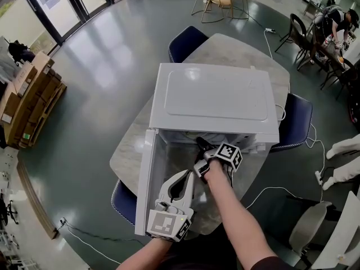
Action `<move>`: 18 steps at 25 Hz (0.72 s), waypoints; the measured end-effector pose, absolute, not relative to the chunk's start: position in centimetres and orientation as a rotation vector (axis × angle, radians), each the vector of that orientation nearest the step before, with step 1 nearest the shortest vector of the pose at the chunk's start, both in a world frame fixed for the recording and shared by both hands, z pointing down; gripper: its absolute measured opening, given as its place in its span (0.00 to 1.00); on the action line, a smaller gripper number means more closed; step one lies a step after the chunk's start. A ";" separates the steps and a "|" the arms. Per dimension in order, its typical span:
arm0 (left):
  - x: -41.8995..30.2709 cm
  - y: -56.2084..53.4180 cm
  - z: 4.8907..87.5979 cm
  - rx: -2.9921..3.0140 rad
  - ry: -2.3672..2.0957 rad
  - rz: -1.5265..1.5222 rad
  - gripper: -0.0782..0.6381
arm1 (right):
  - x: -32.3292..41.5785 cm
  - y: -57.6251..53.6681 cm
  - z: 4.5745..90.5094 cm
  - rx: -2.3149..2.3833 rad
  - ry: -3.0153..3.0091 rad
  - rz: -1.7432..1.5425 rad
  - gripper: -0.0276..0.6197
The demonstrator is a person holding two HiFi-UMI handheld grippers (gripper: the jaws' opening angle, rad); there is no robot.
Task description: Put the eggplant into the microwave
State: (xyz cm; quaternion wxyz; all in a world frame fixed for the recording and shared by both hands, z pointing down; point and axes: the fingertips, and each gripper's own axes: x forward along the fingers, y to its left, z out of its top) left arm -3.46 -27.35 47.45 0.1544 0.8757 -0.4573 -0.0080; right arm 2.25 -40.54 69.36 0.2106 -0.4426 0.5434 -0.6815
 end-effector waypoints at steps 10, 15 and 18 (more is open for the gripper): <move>-2.7 -25.5 45.9 2.527 -1.192 0.002 0.12 | 2.1 -32.8 60.9 -1.097 1.817 -1.795 0.06; -2.0 -24.1 45.1 2.532 -1.100 -0.001 0.12 | 3.0 -29.5 53.8 -1.127 1.987 -1.574 0.05; -2.1 -23.4 44.3 2.560 -1.088 0.024 0.12 | 2.9 -27.8 50.3 -1.226 2.154 -1.404 0.05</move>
